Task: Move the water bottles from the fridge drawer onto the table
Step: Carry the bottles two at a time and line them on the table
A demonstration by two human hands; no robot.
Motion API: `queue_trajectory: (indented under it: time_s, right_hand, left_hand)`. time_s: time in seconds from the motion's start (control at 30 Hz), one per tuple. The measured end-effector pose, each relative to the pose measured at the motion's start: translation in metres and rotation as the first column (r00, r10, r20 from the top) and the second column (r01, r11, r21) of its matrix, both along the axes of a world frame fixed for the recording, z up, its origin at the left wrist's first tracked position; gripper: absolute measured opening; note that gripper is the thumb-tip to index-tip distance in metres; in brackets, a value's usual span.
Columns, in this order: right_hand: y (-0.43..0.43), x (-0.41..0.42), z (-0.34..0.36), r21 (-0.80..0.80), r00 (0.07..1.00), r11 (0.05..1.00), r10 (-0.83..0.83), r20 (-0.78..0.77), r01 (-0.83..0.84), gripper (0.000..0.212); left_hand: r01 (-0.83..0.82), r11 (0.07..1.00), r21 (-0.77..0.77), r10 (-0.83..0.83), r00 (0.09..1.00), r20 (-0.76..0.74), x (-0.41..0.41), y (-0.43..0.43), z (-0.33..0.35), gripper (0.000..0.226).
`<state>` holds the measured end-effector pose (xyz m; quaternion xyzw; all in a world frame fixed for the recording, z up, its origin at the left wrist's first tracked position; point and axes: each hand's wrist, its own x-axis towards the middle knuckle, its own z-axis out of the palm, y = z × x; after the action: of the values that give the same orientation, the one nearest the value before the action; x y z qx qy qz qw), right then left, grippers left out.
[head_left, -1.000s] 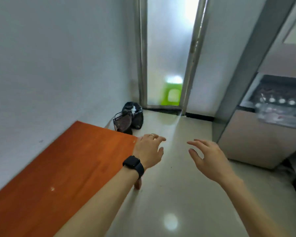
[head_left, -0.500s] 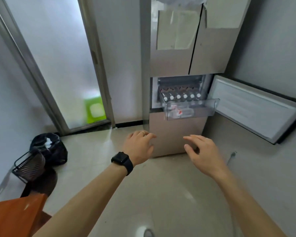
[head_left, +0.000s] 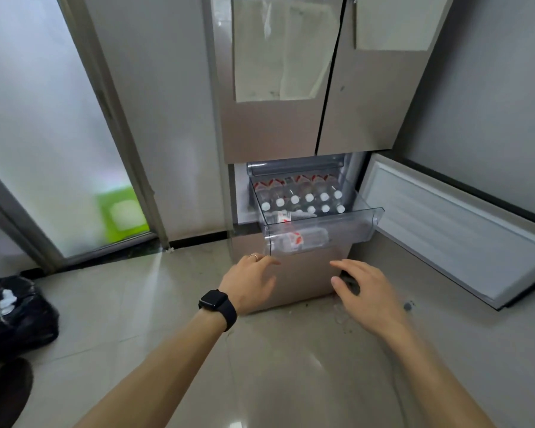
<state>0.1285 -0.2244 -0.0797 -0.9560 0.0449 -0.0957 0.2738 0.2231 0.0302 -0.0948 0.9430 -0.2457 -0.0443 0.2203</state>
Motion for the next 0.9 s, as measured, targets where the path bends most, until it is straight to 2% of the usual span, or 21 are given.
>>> queue_trajectory:
  time_s: [0.17, 0.3, 0.5, 0.6, 0.7, 0.9]
  right_hand:
    - [-0.033, 0.061, -0.024, 0.072, 0.999, 0.997, 0.01, -0.054, -0.006, 0.046]
    - [-0.06, 0.126, -0.047, 0.143, 0.995, 0.989, 0.042, -0.092, -0.029, 0.039]
    - [-0.102, 0.241, -0.06, 0.144, 0.985, 0.984, 0.121, -0.124, -0.103, 0.038]
    - [-0.123, 0.293, -0.058, 0.163, 0.961, 0.968, 0.219, -0.168, -0.192, 0.038]
    - [-0.136, 0.352, -0.066, 0.117, 0.924, 0.949, 0.311, -0.22, -0.292, 0.041]
    - [-0.119, 0.439, -0.096, 0.004, 0.776, 0.888, 0.405, -0.484, -0.46, 0.052]
  left_hand:
    - [0.008, 1.0, 0.0, -0.008, 0.997, -0.081, 0.058, -0.03, -0.025, 0.043]
    - [-0.016, 1.0, -0.02, 0.014, 0.993, -0.119, 0.107, -0.056, -0.044, 0.043]
    - [-0.171, 0.985, -0.019, 0.165, 0.972, -0.167, 0.204, -0.105, -0.054, 0.045]
    - [-0.207, 0.978, 0.037, 0.209, 0.938, -0.277, 0.241, -0.128, -0.058, 0.049]
    - [-0.205, 0.97, 0.133, 0.239, 0.907, -0.348, 0.278, -0.145, -0.064, 0.045]
    - [-0.151, 0.936, 0.319, 0.291, 0.84, -0.457, 0.328, -0.161, -0.089, 0.049]
